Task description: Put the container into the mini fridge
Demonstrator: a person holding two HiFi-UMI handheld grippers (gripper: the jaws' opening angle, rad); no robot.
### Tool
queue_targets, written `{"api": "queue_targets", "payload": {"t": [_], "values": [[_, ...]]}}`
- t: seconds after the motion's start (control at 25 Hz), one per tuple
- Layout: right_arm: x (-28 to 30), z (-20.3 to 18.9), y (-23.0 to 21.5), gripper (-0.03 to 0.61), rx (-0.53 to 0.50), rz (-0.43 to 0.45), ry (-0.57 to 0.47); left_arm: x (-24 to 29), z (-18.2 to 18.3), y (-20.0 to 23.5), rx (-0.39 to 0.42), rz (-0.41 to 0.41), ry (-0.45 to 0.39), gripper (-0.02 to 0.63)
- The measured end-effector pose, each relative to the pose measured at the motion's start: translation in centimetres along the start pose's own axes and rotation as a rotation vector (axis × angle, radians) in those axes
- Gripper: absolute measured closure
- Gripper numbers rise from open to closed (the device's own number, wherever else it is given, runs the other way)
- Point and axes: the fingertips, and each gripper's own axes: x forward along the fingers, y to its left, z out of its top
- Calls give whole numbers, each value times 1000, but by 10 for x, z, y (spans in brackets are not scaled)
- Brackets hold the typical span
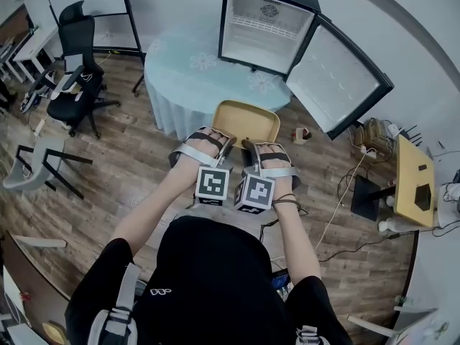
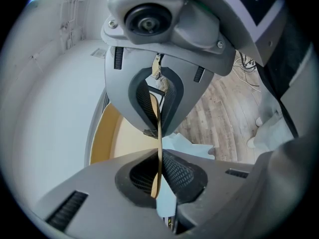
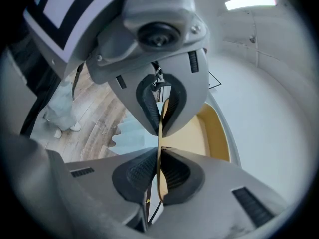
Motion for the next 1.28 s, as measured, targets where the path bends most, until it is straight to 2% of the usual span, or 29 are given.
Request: {"api": "queue_targets", "payload": {"t": [0.56, 1.04, 1.28], "values": [[19, -31, -23, 563, 3, -43, 40, 34, 13, 23, 22, 40, -51, 589], [96, -53, -64, 563, 3, -26, 44, 116, -11, 56, -3, 35, -65, 589], [147, -66, -77, 563, 26, 13, 46, 165, -33, 64, -4, -13, -50, 589]]}}
